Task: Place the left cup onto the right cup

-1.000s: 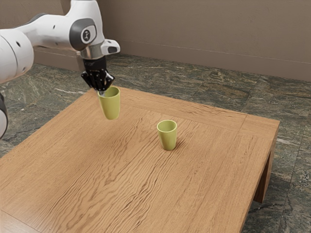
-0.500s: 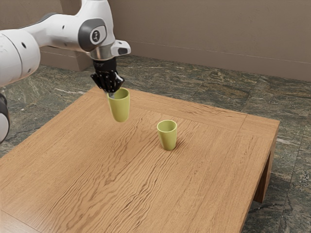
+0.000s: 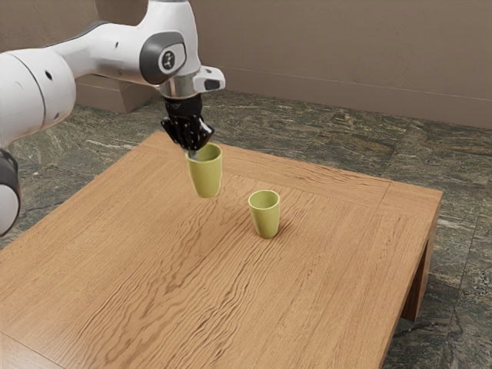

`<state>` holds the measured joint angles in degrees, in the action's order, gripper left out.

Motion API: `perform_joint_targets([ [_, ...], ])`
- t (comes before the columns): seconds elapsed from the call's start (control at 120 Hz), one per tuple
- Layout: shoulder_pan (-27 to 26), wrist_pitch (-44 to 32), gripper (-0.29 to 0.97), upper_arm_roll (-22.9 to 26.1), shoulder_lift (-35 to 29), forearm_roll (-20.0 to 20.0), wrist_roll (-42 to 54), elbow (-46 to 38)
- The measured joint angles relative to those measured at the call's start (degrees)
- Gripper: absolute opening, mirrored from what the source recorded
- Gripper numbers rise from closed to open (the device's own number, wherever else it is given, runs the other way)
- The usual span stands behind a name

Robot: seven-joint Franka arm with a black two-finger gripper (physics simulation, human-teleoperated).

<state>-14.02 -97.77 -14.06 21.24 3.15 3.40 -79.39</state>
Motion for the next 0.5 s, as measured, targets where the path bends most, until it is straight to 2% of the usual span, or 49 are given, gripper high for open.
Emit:
perform_joint_targets([
  [0.5,-2.3,0.9,-0.11,0.4,3.3,0.5,0.1,4.2],
])
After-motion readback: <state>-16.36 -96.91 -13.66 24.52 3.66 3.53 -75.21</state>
